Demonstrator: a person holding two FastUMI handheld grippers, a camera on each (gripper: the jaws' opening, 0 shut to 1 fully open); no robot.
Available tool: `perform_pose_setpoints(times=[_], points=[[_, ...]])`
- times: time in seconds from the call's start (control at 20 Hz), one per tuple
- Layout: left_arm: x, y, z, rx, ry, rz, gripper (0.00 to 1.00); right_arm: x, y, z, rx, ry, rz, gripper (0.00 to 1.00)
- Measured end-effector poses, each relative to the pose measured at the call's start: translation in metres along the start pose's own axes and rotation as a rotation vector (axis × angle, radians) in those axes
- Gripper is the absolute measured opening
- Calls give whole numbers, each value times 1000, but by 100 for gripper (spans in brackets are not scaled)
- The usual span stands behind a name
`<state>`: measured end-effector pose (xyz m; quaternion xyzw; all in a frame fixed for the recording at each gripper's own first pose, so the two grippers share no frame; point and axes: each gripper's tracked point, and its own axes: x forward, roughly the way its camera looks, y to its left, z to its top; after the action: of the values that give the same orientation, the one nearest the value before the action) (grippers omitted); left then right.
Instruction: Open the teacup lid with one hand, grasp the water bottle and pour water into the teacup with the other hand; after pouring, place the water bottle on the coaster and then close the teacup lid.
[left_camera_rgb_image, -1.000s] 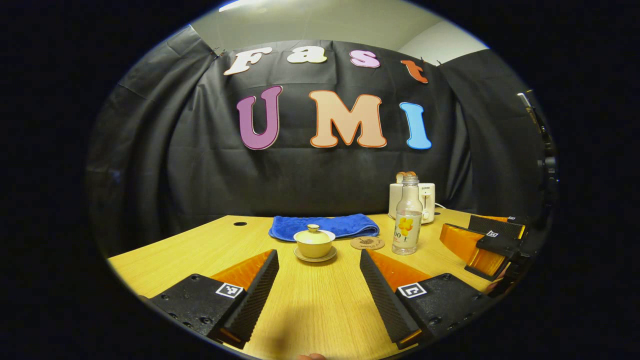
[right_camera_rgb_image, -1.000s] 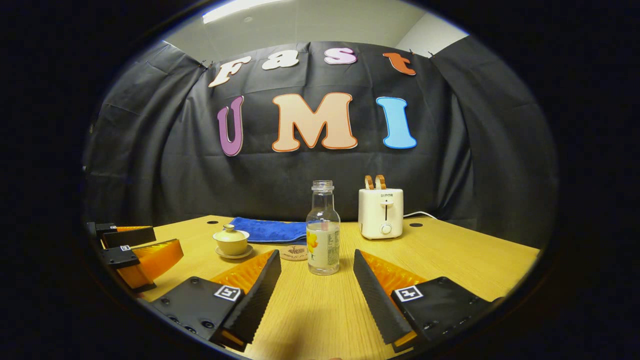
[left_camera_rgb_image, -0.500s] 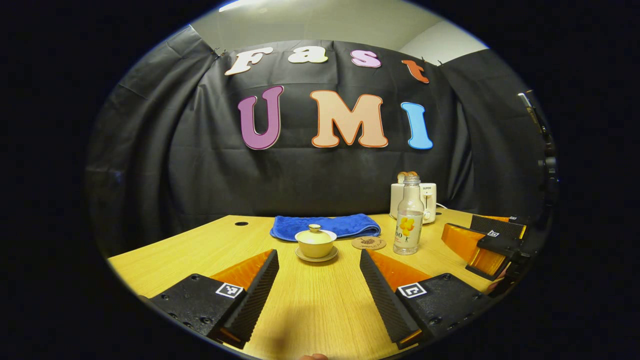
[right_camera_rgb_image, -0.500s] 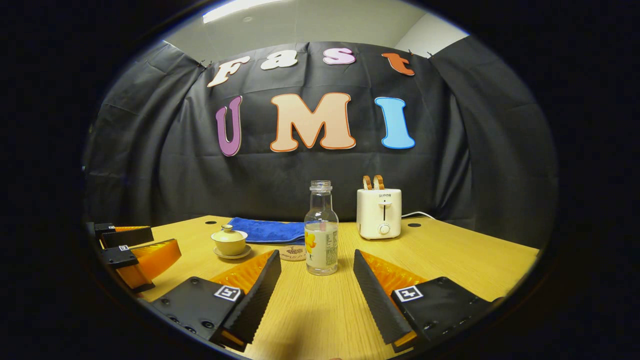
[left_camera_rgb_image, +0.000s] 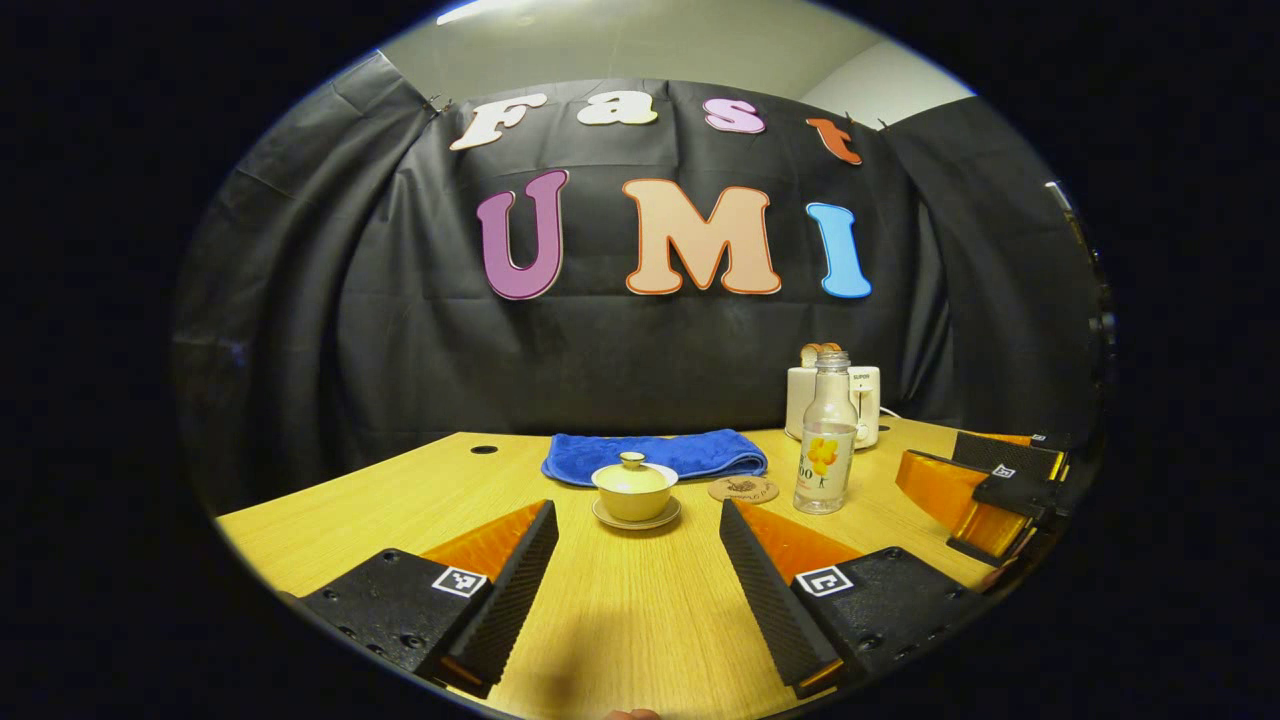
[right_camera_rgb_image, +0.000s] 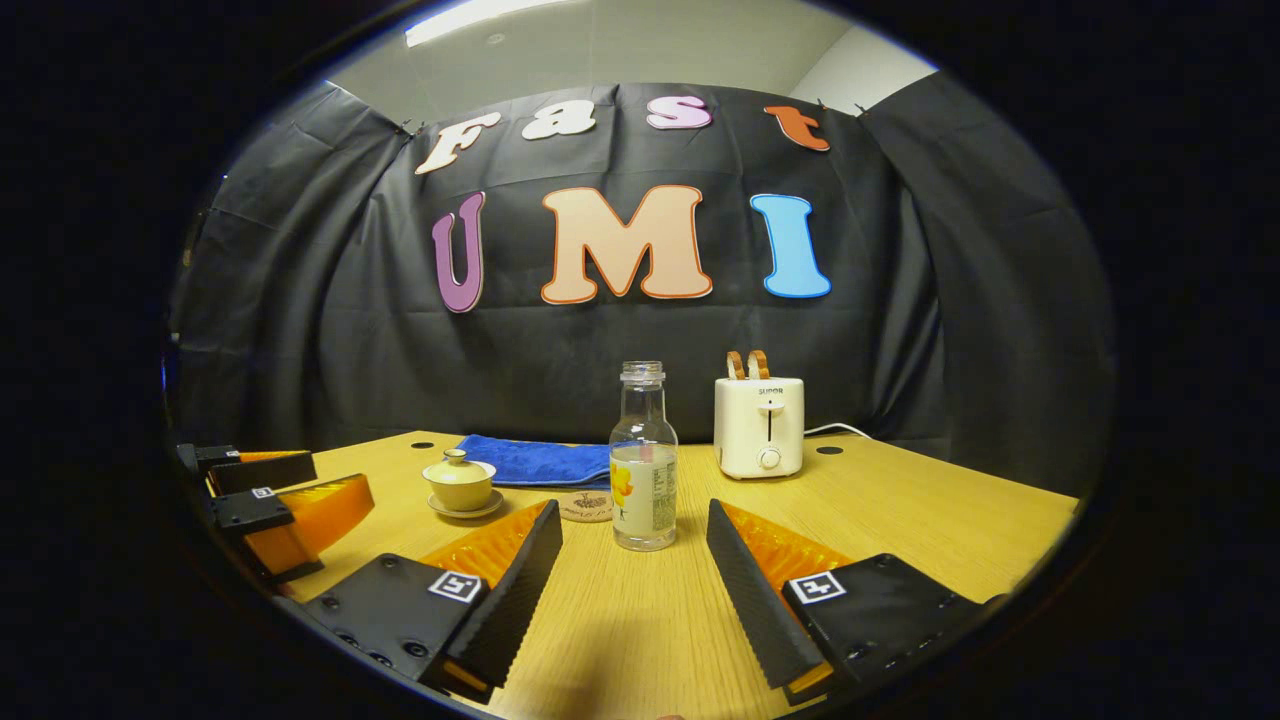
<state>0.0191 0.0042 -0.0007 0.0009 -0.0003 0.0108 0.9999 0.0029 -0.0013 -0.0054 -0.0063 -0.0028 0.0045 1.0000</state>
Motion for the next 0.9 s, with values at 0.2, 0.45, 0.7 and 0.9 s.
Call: perform_pose_setpoints(times=[0.2,0.45,0.7,0.9], points=[[35,0,-2,3,-1,-3,95,6,-10,-1,-1,3,1,92],[91,2,-3,5,1,14,95,12,-37,-2,-4,3,-41,95],[139,-6,-5,4,-1,-12,96,15,-54,-2,-6,2,-70,92],[168,-1,-6,4,1,12,95,16,-59,-2,-7,1,-80,97]])
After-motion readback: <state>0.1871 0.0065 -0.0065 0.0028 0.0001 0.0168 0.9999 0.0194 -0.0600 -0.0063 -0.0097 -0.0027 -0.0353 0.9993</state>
